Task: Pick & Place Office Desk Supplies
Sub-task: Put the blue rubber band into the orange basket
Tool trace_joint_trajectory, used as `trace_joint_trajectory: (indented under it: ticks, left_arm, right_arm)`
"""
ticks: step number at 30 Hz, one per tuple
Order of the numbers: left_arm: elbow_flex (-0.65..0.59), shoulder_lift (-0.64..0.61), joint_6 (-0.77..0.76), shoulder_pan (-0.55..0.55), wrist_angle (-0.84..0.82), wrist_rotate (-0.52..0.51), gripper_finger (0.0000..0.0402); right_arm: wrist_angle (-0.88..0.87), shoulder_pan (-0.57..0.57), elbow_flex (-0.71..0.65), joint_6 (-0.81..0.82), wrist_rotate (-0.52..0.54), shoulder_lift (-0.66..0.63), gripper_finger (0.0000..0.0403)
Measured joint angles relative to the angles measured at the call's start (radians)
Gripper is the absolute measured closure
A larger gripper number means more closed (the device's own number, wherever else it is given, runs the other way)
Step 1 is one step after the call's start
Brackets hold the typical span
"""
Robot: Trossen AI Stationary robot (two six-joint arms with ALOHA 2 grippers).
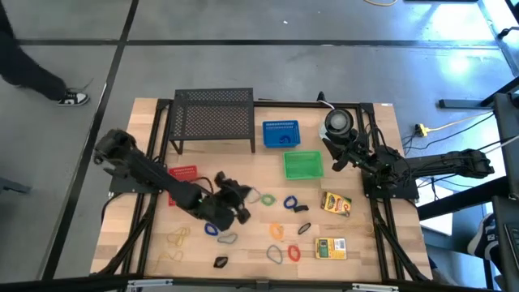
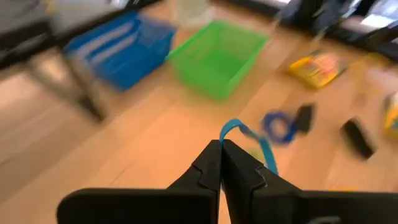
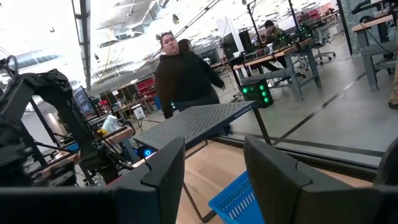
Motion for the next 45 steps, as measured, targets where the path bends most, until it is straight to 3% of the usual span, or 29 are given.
trace_joint_trajectory:
  ticks: [9, 18, 28, 38, 45]
  left_arm:
    - [0.000, -0.204, -0.455, -0.064, -0.658, 0.112, 0.0398]
    - [-0.002, -0.201, -0.859, -0.138, -1.053, 0.322, 0.0398]
    - [-0.114, -0.177, -0.994, -0.150, -1.094, 0.502, 0.0398]
    - [-0.167, -0.177, -1.061, -0.150, -1.086, 0.547, 0.0395]
    - [-0.167, -0.177, -1.073, -0.150, -1.086, 0.599, 0.0366]
  right_arm:
    - [0.000, 0.000, 0.000, 0.000, 0.000, 0.000, 0.0236]
    - [0.000, 0.000, 0.000, 0.000, 0.000, 0.000, 0.0236]
    - [0.000, 0.000, 0.000, 0.000, 0.000, 0.000, 0.0236]
    - [0.000, 0.000, 0.000, 0.000, 0.000, 0.000, 0.0236]
    - [0.000, 0.000, 0.000, 0.000, 0.000, 0.000, 0.0237]
